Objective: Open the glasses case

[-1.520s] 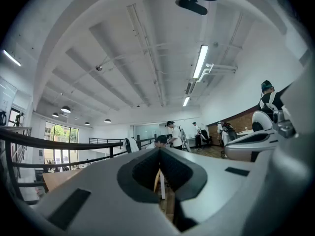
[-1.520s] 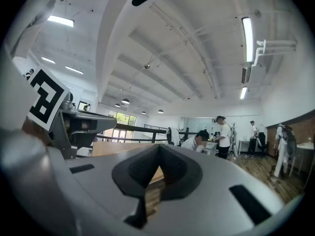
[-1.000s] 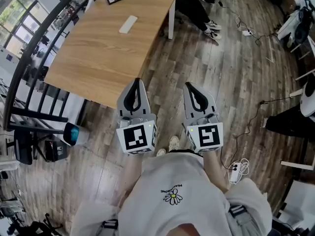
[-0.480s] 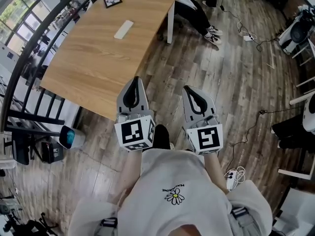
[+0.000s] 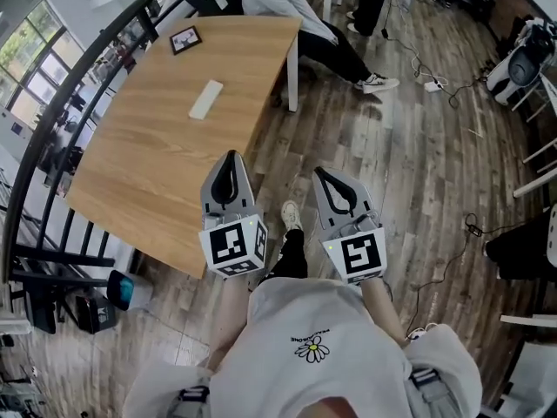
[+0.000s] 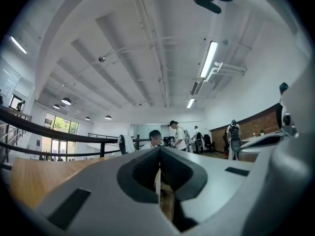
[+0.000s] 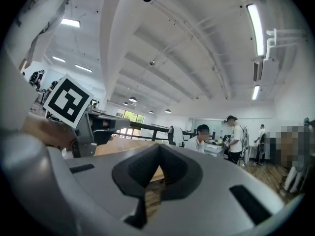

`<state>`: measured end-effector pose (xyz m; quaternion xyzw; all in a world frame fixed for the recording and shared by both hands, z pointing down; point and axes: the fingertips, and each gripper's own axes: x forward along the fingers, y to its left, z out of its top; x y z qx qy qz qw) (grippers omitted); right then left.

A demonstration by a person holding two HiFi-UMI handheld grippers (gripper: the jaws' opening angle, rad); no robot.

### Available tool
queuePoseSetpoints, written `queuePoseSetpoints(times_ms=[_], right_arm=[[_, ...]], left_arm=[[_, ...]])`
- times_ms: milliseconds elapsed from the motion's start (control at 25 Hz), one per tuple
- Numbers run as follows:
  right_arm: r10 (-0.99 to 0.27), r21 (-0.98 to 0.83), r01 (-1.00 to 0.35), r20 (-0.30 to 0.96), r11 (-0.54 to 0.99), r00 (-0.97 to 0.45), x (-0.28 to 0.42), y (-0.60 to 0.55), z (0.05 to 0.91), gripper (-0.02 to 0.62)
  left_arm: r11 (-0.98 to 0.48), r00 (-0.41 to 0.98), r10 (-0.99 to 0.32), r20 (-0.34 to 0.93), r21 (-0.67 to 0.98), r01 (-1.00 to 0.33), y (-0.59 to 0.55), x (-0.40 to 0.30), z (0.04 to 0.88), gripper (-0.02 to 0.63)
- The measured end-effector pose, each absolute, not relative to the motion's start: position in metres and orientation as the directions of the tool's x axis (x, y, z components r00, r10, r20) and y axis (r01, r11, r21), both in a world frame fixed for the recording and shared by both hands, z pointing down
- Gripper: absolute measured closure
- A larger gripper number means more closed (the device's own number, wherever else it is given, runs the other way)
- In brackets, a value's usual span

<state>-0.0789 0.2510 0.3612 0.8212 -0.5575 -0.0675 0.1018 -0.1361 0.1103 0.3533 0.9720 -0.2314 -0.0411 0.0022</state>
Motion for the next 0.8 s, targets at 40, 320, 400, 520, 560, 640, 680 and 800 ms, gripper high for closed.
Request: queuePoseSetpoints(times_ms=[40, 320, 400, 520, 560, 640, 680, 800], right_arm=[[-0.929, 0.249, -0.901, 0.013, -0.356, 0.371, -0.068, 0.242, 0.365, 0.589], [-0.932, 0.293, -0.902, 0.076, -0.318, 0.353, 0.026, 0.162, 0.369, 0.589], [-0.937, 0.343, -0.895, 0.100, -0.284, 0.336, 0.049, 0.136, 0.360, 0.589], [-0.950, 0.356, -0.898, 0.076, -0.259, 0.304, 0.081, 0.095, 0.358, 0.589], [-0.953, 0.353, -0.901, 0.068, -0.253, 0.294, 0.091, 0.083, 0.360, 0.589], [-0.959, 0.356, -0.906, 0.078, -0.230, 0.274, 0.106, 0.057, 0.363, 0.589], [-0.961, 0.356, -0.909, 0.087, -0.216, 0.262, 0.112, 0.045, 0.364, 0.589], [-0.969, 0.359, -0.918, 0.109, -0.169, 0.221, 0.124, 0.016, 0.364, 0.589]], left_arm=[[-0.893, 0.890, -0.451, -0.070, 0.020, -0.450, 0.100, -0.125, 0.358, 0.589], [-0.893, 0.892, -0.451, -0.020, -0.006, -0.451, 0.023, -0.026, 0.369, 0.589], [-0.891, 0.891, -0.453, -0.025, -0.025, -0.453, 0.002, 0.000, 0.364, 0.589], [-0.882, 0.882, -0.469, -0.040, -0.022, -0.470, -0.033, 0.034, 0.359, 0.589], [-0.879, 0.879, -0.475, -0.041, -0.022, -0.476, -0.045, 0.045, 0.358, 0.589], [-0.872, 0.872, -0.487, -0.039, -0.019, -0.488, -0.068, 0.062, 0.359, 0.589], [-0.868, 0.867, -0.496, -0.038, -0.012, -0.497, -0.079, 0.067, 0.360, 0.589], [-0.848, 0.848, -0.529, -0.033, 0.013, -0.529, -0.105, 0.076, 0.364, 0.589]])
